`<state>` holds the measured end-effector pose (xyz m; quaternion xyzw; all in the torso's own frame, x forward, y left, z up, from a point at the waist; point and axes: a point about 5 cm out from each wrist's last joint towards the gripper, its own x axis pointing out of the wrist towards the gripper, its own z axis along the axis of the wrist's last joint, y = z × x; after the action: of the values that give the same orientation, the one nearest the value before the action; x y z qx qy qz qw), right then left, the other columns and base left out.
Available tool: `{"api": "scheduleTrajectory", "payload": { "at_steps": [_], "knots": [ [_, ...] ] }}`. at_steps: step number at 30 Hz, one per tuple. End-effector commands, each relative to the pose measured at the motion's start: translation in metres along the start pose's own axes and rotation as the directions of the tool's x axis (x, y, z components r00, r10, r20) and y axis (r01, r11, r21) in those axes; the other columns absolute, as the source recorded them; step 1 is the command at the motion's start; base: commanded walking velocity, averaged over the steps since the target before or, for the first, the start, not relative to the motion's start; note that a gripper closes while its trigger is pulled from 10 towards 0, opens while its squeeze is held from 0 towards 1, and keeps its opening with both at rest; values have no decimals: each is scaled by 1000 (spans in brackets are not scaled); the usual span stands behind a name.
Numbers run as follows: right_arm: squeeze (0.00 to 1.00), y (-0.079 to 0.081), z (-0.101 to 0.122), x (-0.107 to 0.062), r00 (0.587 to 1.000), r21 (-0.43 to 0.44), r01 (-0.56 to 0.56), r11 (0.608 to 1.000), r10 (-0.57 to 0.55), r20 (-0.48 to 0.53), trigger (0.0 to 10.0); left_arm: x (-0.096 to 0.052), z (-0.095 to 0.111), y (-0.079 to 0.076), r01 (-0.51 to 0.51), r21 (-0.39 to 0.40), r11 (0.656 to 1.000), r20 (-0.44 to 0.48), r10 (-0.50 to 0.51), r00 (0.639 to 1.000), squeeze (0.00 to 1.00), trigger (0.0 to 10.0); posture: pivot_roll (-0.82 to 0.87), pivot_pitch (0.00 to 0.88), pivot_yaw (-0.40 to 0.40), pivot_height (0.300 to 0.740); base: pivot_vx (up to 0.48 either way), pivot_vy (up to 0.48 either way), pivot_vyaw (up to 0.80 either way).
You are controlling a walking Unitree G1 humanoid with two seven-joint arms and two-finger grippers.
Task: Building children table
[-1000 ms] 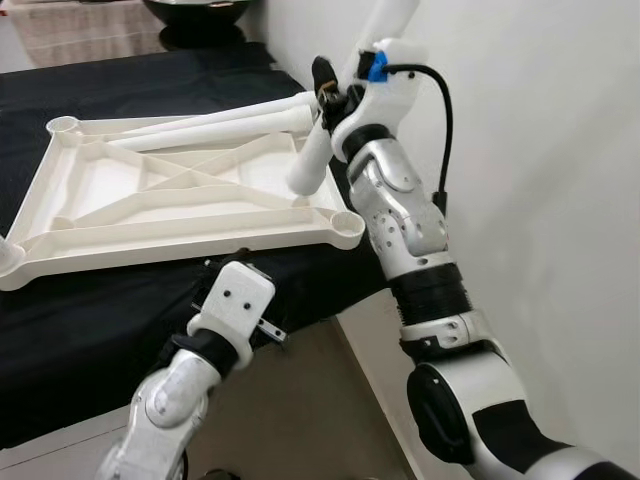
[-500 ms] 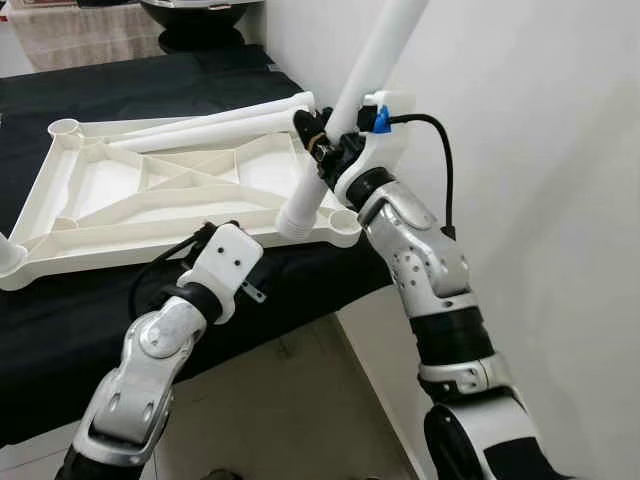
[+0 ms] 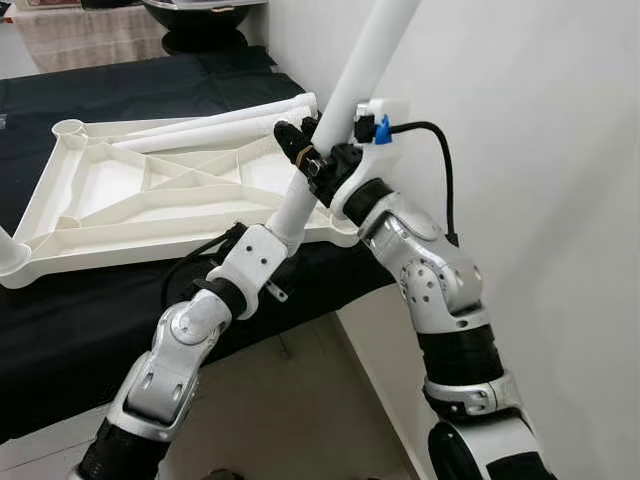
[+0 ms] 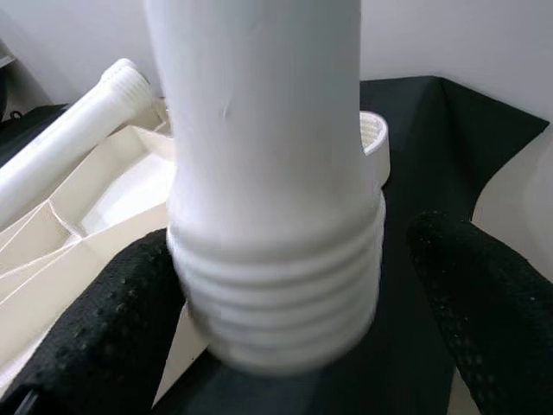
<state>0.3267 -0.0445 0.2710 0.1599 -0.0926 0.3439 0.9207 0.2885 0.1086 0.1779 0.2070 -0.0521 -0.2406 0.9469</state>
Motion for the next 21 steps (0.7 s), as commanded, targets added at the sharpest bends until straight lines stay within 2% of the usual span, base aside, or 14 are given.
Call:
{"api": "scheduleTrajectory", "payload": {
  "at_steps": [1, 11, 12, 13, 21],
  "knots": [
    [0, 5, -1, -2, 999, 5, -32, 999, 33, -11, 10000, 2, 2, -5, 28, 5, 1000, 20, -28, 999, 0, 10000, 16, 93, -61, 740, 0, 0, 0],
    [0, 12, -2, -5, 998, 28, -58, 998, 59, -18, 10000, 3, -1, -7, 36, 17, 999, 21, -37, 999, 0, 10000, 13, 87, -57, 740, 0, 0, 0],
    [0, 13, -1, -6, 998, 28, -63, 998, 64, -20, 10000, 3, -3, -8, 36, 20, 999, 22, -36, 999, 0, 6392, 10, 86, -56, 740, 0, 0, 0],
    [0, 13, -1, -6, 998, 29, -64, 998, 65, -20, 10000, 4, -3, -9, 38, 24, 999, 29, -38, 999, 0, 0, 8, 79, -56, 740, 0, 0, 0],
    [0, 10, 0, -8, 998, 18, -54, 998, 54, -18, 10000, 5, -5, -15, 41, 37, 998, 31, -43, 999, 0, 0, 3, 66, -50, 740, 0, 0, 0]
  ]
}}
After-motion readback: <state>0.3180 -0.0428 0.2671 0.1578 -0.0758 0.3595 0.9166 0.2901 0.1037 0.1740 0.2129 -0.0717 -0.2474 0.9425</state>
